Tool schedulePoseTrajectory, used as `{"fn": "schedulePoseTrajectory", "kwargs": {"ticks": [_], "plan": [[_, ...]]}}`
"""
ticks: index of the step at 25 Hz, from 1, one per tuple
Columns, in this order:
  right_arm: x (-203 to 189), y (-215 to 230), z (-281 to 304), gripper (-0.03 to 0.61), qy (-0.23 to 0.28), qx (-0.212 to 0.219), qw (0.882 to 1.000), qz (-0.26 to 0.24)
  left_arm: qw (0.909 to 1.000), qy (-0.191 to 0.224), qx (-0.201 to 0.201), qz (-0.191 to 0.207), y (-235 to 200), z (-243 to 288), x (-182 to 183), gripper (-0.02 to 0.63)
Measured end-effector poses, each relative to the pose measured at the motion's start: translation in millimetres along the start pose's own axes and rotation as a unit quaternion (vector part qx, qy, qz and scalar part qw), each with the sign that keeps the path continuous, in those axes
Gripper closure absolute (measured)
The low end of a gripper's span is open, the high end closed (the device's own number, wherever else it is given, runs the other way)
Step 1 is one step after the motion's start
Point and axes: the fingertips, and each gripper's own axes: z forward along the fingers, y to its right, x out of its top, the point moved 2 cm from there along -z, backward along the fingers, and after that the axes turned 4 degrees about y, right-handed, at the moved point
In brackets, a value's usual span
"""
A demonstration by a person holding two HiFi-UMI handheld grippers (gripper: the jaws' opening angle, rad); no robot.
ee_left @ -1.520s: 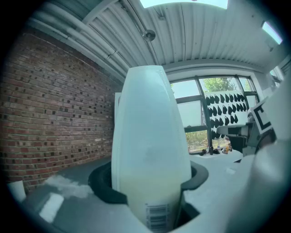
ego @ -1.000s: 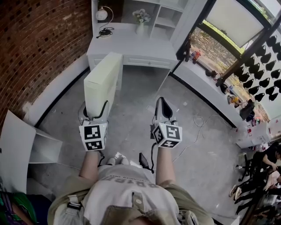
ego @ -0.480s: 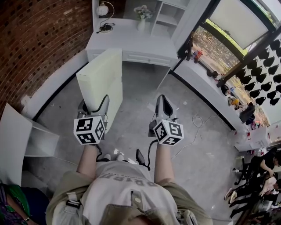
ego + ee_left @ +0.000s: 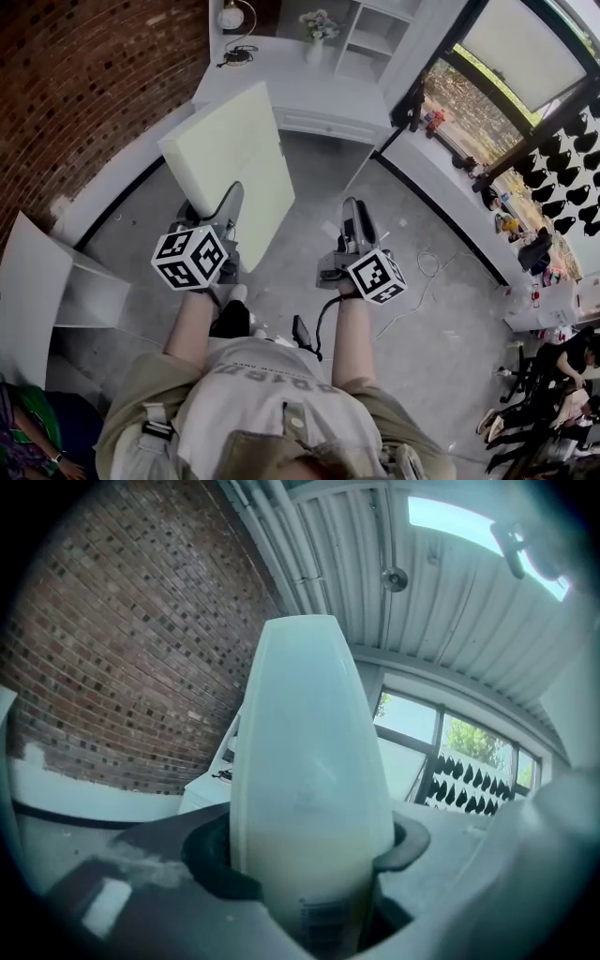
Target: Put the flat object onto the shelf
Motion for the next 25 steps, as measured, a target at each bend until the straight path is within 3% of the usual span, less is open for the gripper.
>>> {"fn": "schedulePoseTrajectory", "kwargs": {"ticks": [4, 6, 11, 16, 25], "plan": [[-25, 2, 19, 0.267, -0.031, 0.008, 0.999, 0.039, 0.9987, 0.018, 0.000, -0.048, -8, 26, 2, 0.314], [-43, 5, 27, 0.216, -0.048, 0.004, 0.997, 0.061, 0.9978, 0.026, 0.006, -0.061, -15, 43, 2, 0.314], [-92, 17, 49, 0.170, -0.087, -0.016, 0.988, 0.125, 0.9947, 0.038, 0.019, -0.093, -34, 90, -1, 0.314], [-133, 28, 81, 0.129, -0.114, -0.022, 0.975, 0.188, 0.9930, 0.030, 0.005, -0.114, -44, 138, -5, 0.314], [-171, 65, 139, 0.089, -0.109, -0.031, 0.936, 0.333, 0.9805, 0.008, -0.033, -0.194, -53, 214, -14, 0.314]]}}
